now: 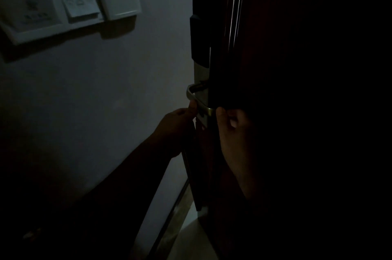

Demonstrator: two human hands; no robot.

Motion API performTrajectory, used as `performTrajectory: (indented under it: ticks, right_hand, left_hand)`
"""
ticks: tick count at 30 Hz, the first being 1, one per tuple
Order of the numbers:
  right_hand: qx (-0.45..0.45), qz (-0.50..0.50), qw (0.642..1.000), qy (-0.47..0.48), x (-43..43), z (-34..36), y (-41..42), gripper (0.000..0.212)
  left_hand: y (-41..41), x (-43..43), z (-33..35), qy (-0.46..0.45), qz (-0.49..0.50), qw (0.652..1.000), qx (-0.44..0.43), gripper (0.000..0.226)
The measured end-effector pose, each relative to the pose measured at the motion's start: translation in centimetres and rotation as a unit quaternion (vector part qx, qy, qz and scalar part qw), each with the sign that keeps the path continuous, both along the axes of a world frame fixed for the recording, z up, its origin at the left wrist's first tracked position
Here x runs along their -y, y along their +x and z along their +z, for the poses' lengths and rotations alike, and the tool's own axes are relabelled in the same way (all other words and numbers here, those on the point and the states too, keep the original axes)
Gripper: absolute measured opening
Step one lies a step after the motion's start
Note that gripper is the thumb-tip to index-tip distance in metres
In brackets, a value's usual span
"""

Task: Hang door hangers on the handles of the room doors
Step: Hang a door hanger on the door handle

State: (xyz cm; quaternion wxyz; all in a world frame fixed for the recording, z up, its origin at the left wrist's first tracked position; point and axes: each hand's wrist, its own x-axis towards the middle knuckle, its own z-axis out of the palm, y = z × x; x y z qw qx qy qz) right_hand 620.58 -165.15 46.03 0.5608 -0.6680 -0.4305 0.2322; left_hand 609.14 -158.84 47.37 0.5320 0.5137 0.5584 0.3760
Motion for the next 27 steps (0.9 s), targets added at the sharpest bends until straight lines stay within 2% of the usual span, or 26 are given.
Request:
performTrajectory:
  ticks: [4, 7, 11, 14, 19, 21, 23, 27]
  right_hand:
    - [0.023, -0.039, 0.999, 0.010, -2.1, -0.5, 2.3, 0.034]
    - [0.056, -0.085, 0.993, 0.059, -3.4, -0.7, 4.0, 0.031]
    - [0.034, -0.061, 0.996, 0.047, -5.5, -1.1, 7.7, 0.026]
    - [0.080, -0.062, 0.994, 0.046, -7.0, -1.6, 10.1, 0.023]
    - [0.183, -0.122, 0.975, 0.035, -7.9, -2.3, 14.6, 0.019]
    - [0.206, -0.135, 0.968, 0.040, -8.2, -2.1, 16.2, 0.022]
    - [0.210, -0.139, 0.967, 0.037, -8.4, -1.9, 17.7, 0.020]
    - [0.177, -0.148, 0.972, 0.047, -8.6, -1.6, 21.1, 0.012]
  left_hand:
    - [2.4, -3.0, 0.0, 0.014, -0.034, 0.999, 0.019, 0.033]
    - [4.4, -5.4, -0.2, 0.033, -0.075, 0.997, 0.013, 0.023]
    - [7.7, -8.7, -0.8, 0.050, -0.138, 0.989, 0.037, 0.018]
    - [10.2, -11.0, -1.2, 0.060, -0.181, 0.981, 0.031, 0.019]
    - [14.8, -13.2, -1.2, 0.077, -0.221, 0.971, 0.054, 0.015]
    - [16.6, -14.4, -1.5, 0.117, -0.227, 0.967, 0.021, 0.018]
    - [18.6, -15.5, -1.5, 0.159, -0.241, 0.957, -0.017, 0.026]
    - [22.7, -17.1, -1.1, 0.161, -0.283, 0.945, -0.009, 0.027]
